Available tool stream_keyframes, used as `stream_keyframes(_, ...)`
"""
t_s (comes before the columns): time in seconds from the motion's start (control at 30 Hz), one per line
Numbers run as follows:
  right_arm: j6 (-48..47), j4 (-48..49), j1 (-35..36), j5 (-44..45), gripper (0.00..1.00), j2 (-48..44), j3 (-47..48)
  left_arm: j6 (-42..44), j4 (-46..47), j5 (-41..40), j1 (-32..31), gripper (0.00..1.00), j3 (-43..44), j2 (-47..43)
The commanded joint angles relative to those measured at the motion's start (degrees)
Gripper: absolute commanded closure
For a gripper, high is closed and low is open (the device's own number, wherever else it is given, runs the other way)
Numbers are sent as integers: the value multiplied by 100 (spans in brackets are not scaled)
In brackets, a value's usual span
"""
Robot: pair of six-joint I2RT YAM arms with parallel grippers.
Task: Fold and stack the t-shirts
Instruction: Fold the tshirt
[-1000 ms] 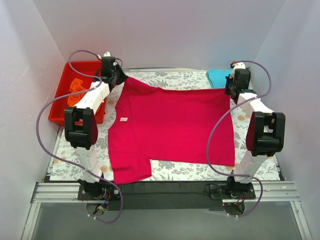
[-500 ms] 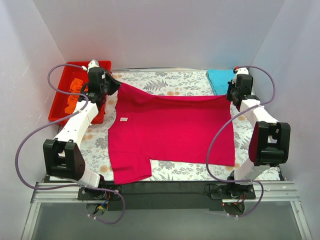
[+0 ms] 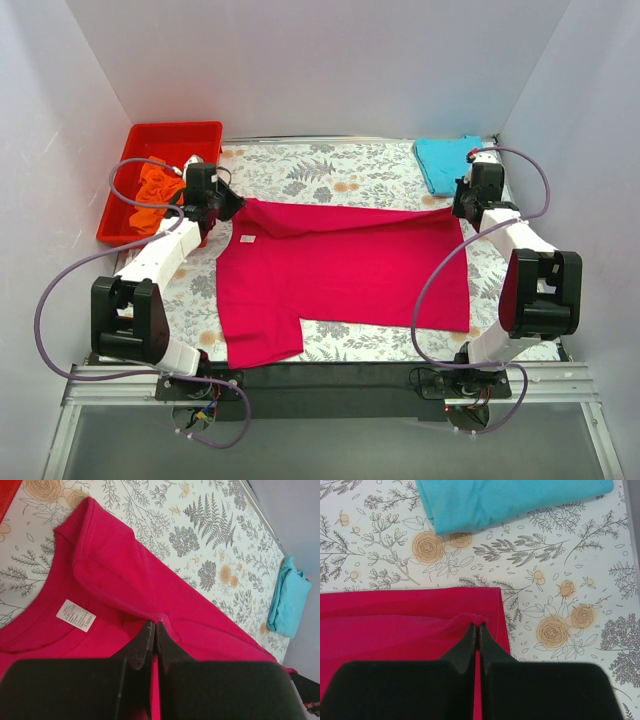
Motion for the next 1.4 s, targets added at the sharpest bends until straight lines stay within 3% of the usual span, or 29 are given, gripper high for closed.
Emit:
stream_keyframes(0.0, 181, -23, -66, 183, 99, -282, -107, -145, 59, -4, 41, 100, -131, -345)
stream_keyframes(0.2, 330, -40, -118, 341, 98, -169, -407, -312, -81, -38, 41, 100, -342, -442)
stream_keyframes(0.37, 637, -163, -180, 359, 91, -98, -618, -497, -196, -21, 41, 100, -728, -679)
stream_keyframes(0.47, 874, -356, -215, 228, 66, -185, -697, -593, -319, 23, 41, 98, -992, -880)
stream_keyframes(0.63, 1279, -770, -390, -88, 55, -458, -873, -594, -512, -381, 41, 86, -1423, -1347)
stream_keyframes(0.83, 1534, -770, -680, -1061, 44, -800, -996, -172, -714, -460, 41, 55, -1450, -1646)
stream_keyframes(0.9, 1587, -744, -760, -1257, 44, -879, -978, 91, -741, -504, 41, 43, -1345, -1690)
stream_keyframes(1.03, 2033, -603, -1058, -1740, 46, -933, -1031, 469, -758, -198, 41, 35, -1187, -1655)
stream_keyframes(1.23, 2974, -94, -1296, -2171, 46, -941, -1469, 1111, -636, 637, -135, 32, -1125, -1418)
stream_keyframes(1.37, 3589, 346, -1296, -2251, 45, -968, -1760, 1647, -539, 428, -609, 33, -1020, -1234)
